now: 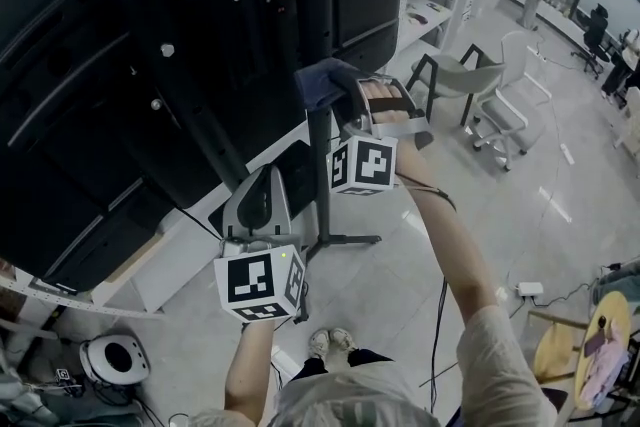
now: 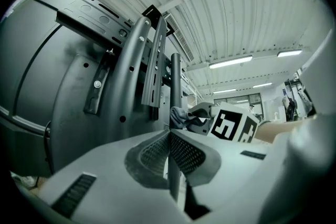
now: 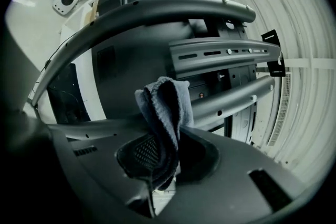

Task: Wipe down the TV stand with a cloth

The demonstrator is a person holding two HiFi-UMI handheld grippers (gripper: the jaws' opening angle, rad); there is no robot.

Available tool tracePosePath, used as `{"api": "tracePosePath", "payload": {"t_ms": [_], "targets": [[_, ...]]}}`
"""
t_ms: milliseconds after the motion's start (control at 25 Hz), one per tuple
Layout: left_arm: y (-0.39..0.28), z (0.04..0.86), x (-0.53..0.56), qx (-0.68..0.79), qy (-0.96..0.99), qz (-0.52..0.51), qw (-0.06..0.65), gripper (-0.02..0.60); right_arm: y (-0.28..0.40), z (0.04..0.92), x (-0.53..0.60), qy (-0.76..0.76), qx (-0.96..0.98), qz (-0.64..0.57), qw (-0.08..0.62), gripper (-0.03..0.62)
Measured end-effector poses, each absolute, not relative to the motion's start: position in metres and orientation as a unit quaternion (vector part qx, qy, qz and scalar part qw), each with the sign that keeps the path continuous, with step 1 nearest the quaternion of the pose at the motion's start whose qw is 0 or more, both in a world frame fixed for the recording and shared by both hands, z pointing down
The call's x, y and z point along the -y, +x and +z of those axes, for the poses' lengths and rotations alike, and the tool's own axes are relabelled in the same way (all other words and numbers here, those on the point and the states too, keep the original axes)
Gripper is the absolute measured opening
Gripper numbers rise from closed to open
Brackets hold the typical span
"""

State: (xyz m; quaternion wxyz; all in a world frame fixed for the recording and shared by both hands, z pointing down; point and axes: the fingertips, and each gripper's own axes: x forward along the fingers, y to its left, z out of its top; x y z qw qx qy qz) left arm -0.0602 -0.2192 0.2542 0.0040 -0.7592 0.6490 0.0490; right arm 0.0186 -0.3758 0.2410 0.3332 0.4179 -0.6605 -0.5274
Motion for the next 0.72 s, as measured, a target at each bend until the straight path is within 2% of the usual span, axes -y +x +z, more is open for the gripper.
{"api": "tracePosePath", "payload": {"t_ms": [400, 720], "targets": [[-0.063, 0.300, 0.229, -0.650, -0.758, 0.040, -0.039, 0.015, 0.017, 0.338, 0.377, 0.388, 0.685, -0.490, 0.374, 0.055], [-0.062, 0.336, 0.235, -0.650, -0.756, 0.031, -0.064, 0.014, 0.017, 0.383, 0.374, 0.391, 0.700, -0.466, 0.374, 0.056]]}}
